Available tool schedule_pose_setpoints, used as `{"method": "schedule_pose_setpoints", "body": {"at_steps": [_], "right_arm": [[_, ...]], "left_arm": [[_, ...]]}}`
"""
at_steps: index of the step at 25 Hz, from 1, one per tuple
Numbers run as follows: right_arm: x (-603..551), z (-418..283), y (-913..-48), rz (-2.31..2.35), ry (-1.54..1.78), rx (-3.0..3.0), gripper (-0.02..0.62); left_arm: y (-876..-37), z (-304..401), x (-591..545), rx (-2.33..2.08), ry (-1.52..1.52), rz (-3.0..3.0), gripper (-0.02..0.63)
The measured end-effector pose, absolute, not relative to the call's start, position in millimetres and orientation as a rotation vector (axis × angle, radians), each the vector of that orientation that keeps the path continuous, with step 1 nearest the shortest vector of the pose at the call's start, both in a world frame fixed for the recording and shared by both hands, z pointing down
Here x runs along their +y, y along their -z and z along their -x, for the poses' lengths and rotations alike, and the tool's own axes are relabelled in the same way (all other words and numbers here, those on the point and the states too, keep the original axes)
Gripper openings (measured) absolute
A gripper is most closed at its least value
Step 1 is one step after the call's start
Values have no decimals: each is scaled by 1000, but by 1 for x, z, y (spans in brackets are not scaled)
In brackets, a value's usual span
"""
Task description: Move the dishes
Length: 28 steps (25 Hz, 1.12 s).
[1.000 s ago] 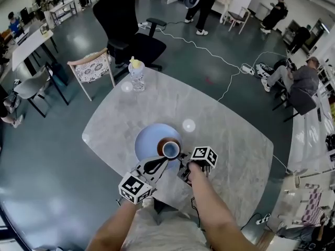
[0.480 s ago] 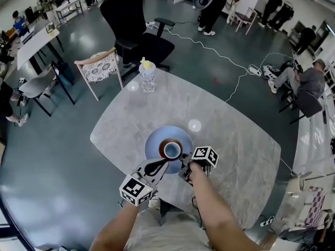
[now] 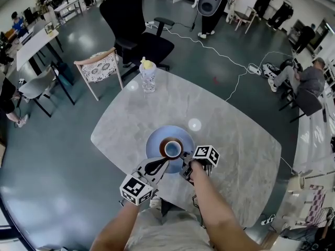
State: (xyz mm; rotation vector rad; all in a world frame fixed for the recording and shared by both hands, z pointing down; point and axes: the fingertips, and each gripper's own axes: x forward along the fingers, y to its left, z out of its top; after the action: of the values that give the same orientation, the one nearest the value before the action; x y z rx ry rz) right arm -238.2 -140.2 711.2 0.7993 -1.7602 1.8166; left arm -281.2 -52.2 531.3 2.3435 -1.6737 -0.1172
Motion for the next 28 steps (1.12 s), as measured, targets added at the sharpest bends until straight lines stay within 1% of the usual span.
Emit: {"method": "schedule_pose_setpoints", "body": {"at_steps": [5,13,19,28], "right_arm": [[-143,237,-710,-796,-1822,-1776,94],[-138,228,-708,-795,-1818,-1790,103],[-133,217,-692,-778,-1775,-1864,101],[-116,210,-643,-653,-1447,-2135,70]], "left_arm": [[-531,282,-54,-1671,123,-2350,21],[-530,280,-55,-1663,134,-2361,21],[-523,278,-53,-1667,142,-2367,21],[-513,262,-43,-1650,129,-2388,21]]}}
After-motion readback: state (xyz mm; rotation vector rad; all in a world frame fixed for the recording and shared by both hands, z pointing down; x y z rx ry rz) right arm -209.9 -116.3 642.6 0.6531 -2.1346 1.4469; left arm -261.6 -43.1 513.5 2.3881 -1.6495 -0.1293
